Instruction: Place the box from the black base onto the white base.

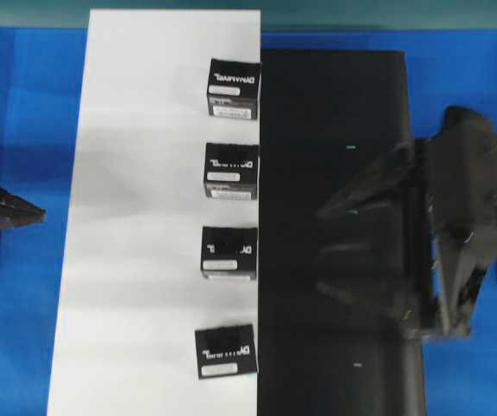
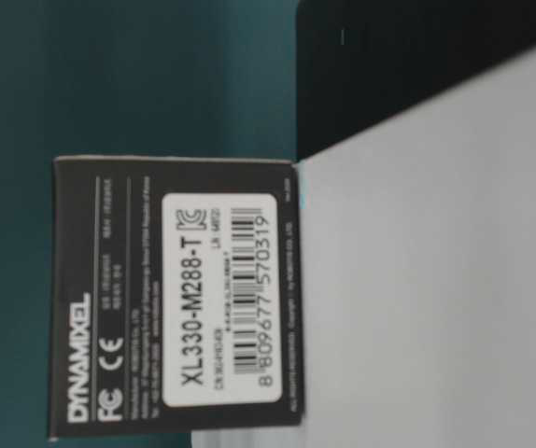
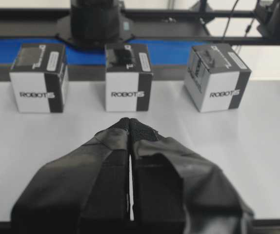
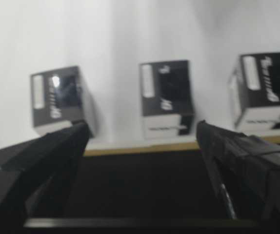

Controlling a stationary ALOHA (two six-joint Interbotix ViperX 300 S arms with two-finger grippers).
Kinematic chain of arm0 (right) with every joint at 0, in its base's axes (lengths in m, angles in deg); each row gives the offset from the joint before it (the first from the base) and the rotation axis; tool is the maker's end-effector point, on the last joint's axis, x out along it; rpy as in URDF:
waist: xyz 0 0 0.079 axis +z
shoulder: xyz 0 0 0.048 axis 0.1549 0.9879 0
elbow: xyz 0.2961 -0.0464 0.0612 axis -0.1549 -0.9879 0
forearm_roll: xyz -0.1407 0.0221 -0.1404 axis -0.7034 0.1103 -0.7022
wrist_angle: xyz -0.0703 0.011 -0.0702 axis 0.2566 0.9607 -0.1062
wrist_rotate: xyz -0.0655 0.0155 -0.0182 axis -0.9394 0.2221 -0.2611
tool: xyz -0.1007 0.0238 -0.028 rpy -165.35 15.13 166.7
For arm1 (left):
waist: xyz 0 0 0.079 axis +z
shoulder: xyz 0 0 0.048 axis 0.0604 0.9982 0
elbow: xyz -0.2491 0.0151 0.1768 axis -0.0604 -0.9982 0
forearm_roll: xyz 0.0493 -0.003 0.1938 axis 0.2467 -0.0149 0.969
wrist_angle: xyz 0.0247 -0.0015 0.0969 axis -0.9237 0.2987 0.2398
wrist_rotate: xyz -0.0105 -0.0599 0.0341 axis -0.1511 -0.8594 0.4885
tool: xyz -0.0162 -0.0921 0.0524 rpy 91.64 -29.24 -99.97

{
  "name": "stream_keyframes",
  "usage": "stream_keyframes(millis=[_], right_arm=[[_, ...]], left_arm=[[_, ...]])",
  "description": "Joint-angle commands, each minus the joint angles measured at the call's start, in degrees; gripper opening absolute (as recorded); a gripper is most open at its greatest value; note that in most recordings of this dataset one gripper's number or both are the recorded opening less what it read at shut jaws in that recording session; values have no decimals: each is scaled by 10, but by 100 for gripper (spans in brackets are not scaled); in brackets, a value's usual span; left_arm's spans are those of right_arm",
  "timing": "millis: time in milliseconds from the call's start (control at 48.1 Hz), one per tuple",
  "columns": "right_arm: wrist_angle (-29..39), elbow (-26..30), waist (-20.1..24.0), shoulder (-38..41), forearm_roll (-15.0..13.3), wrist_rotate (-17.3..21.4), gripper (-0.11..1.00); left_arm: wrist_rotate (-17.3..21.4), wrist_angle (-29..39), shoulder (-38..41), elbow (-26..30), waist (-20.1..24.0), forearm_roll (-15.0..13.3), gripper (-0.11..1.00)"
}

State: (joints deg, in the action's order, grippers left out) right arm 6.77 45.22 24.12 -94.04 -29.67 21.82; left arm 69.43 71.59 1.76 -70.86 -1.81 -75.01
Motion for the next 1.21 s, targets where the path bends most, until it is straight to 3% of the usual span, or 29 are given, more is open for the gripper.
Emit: stream_keyframes(millis=[0, 270, 582, 1185], right_arm=[[-33, -33, -19, -41, -3, -1, 100], [-66, -137, -62, -145, -3, -4, 99], [-99, -237, -79, -247, -3, -1, 99], [-118, -339, -101, -367, 0, 1, 99]], left_arm=[[2, 1, 4, 17, -1, 1, -3], [4, 47, -1, 16, -1, 1, -3], [2, 72, -39, 15, 6, 0, -3], [2, 75, -61, 21, 7, 1, -3]])
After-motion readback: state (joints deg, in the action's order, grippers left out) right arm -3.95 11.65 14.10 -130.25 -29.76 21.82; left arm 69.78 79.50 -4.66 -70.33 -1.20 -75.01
